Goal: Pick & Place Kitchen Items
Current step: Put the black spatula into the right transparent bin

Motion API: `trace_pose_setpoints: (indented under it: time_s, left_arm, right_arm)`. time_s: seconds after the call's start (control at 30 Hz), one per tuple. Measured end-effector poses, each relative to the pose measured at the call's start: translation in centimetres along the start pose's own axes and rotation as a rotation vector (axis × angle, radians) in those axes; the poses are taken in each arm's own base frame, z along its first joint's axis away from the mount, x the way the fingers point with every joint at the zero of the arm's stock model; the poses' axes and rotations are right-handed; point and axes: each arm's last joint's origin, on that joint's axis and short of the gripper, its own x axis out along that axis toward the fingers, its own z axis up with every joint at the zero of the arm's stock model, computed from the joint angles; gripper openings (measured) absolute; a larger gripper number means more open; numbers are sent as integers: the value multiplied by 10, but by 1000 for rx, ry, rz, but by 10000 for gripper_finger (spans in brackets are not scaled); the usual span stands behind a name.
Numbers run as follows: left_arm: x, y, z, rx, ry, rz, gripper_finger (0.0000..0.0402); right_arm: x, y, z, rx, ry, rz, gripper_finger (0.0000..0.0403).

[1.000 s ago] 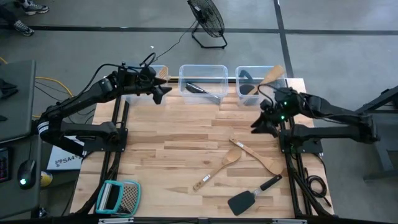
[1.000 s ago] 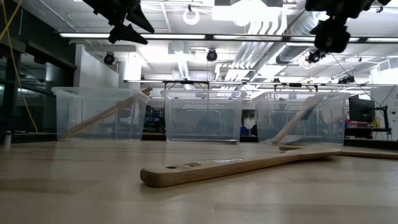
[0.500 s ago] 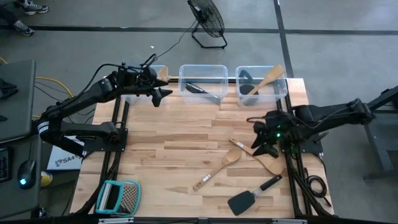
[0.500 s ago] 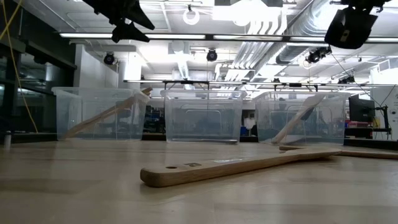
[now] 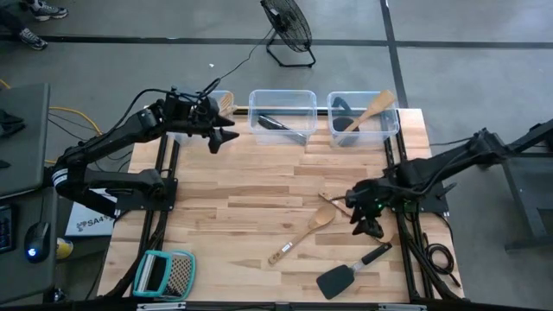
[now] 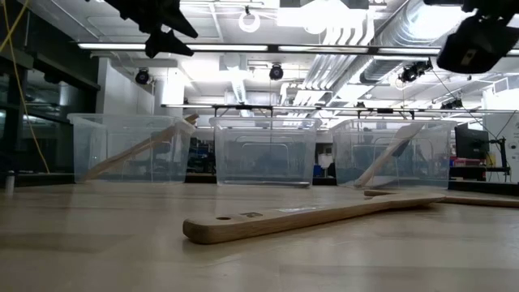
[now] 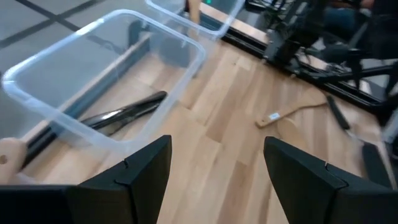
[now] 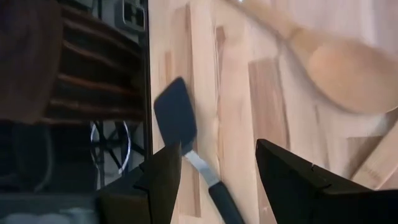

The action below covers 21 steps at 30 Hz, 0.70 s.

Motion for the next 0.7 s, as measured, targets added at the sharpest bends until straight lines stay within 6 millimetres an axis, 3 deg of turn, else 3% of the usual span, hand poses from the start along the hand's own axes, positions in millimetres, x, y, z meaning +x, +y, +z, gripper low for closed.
trace_pose_setpoints:
  time_s: [0.4,0.7]
  left_arm:
    - [0,-1,-3,-12,33,-46,251]
    - [0,-1,-3,-13,35,-46,251]
  right_arm:
    - [39,18,-19,-114,223,-4,203]
    - [66,28,-38,-251,383,-16,268]
